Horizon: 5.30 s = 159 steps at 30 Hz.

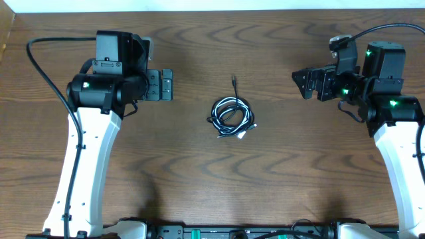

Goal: Untangle cables

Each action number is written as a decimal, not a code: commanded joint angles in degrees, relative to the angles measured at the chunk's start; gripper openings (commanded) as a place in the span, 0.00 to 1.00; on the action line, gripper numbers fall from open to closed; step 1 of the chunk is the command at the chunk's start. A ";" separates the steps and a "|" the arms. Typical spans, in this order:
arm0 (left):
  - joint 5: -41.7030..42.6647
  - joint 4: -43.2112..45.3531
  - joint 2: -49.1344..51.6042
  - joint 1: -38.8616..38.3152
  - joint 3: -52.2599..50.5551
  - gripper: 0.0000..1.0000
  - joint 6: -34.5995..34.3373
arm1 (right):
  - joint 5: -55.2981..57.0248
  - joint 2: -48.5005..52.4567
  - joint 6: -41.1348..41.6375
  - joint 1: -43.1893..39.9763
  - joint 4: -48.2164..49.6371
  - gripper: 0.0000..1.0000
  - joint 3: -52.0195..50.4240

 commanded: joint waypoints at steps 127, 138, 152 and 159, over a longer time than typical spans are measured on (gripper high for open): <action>9.92 18.36 9.22 -14.84 2.21 0.07 -57.86 | 7.67 6.08 19.89 13.18 7.10 0.80 1.09; 6.01 17.03 9.27 -14.32 2.10 0.07 -84.35 | 6.88 6.08 21.18 19.80 8.66 0.78 1.09; 3.93 15.67 9.27 -14.32 2.10 0.07 -92.74 | 11.69 10.38 29.31 27.67 13.68 0.63 1.09; 3.93 14.36 9.27 -14.32 2.10 0.08 -93.07 | 11.93 14.43 29.68 29.94 18.27 0.54 1.09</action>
